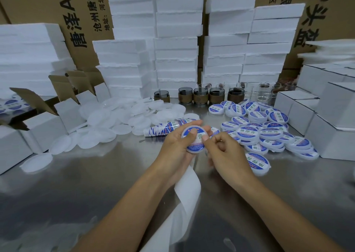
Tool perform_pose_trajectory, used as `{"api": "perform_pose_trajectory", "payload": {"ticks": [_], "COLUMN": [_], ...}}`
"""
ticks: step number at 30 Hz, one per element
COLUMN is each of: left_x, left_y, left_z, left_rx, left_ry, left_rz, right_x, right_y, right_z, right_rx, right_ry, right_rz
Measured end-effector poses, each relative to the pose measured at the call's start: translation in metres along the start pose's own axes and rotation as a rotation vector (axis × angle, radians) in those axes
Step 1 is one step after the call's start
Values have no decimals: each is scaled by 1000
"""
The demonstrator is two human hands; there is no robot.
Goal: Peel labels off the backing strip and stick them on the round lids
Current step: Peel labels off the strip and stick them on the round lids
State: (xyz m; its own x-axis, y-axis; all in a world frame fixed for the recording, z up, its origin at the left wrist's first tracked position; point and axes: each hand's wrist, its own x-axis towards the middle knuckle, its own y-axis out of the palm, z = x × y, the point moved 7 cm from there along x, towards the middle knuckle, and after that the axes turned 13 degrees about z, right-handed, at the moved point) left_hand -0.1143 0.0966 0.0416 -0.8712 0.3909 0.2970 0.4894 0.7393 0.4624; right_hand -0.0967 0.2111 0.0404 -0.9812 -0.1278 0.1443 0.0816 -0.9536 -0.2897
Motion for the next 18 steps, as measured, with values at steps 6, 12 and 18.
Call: {"api": "perform_pose_trajectory", "payload": {"ticks": [6,12,18], "left_x": [1,0,-3], "left_y": [9,8,0], "left_z": [5,5,6], "left_rx": [15,36,308], "left_ry": [-42,-59,-86], "left_rz": [103,79,-19], "right_x": [3,2,1], "right_y": [0,0,-9], "right_z": [0,6,4], "right_rx": [310,307,338], "right_ry": [-9,-68,-85], "right_rz": [53,60,-72]}}
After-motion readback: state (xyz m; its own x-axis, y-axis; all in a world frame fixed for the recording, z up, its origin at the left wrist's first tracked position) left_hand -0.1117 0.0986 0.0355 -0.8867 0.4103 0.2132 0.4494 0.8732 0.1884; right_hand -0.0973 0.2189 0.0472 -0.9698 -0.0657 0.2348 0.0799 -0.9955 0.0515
